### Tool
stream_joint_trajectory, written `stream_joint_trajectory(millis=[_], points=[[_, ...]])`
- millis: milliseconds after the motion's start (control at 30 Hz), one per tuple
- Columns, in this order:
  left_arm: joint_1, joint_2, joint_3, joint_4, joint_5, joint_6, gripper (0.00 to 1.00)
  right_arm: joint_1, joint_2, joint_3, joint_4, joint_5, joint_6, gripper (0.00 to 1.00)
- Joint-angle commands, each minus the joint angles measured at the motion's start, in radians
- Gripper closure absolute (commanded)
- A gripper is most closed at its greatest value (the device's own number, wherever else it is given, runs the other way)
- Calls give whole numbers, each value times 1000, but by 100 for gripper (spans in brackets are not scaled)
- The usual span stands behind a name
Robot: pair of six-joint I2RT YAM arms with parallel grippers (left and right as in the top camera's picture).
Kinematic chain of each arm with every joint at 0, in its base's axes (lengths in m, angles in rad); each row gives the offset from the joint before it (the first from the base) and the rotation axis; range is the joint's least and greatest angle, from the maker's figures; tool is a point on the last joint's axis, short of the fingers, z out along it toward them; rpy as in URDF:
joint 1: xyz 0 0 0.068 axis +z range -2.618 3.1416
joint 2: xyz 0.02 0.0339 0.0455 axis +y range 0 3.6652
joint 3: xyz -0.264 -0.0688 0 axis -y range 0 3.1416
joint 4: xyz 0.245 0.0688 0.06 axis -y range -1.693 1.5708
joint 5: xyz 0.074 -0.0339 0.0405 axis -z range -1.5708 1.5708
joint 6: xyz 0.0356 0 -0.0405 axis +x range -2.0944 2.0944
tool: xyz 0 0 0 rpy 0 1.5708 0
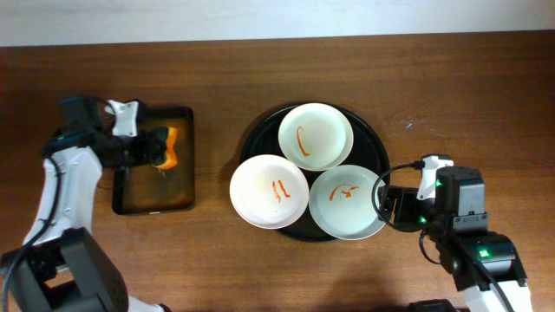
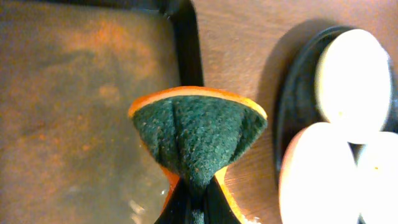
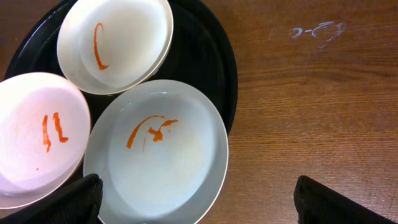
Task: Clean dirty plates on tray and stack at the side
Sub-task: 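Grasp the sponge with the left gripper and lift it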
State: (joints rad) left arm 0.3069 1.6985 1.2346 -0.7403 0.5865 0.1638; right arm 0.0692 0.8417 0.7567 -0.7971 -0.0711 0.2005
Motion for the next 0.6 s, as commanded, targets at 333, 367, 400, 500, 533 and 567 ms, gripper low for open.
stream_joint_trajectory(millis=[333, 367, 400, 500, 533, 567], points=[[153, -25, 11, -2, 495, 130, 100, 3, -2, 18, 0, 5, -8, 1], [153, -25, 11, -2, 495, 130, 100, 2, -2, 18, 0, 5, -8, 1], [153, -25, 11, -2, 496, 130, 100, 3, -2, 18, 0, 5, -8, 1], [153, -25, 11, -2, 499, 130, 100, 3, -2, 18, 0, 5, -8, 1], [153, -25, 11, -2, 499, 130, 100, 3, -2, 18, 0, 5, -8, 1], [153, -25, 11, -2, 499, 130, 100, 2, -2, 18, 0, 5, -8, 1]])
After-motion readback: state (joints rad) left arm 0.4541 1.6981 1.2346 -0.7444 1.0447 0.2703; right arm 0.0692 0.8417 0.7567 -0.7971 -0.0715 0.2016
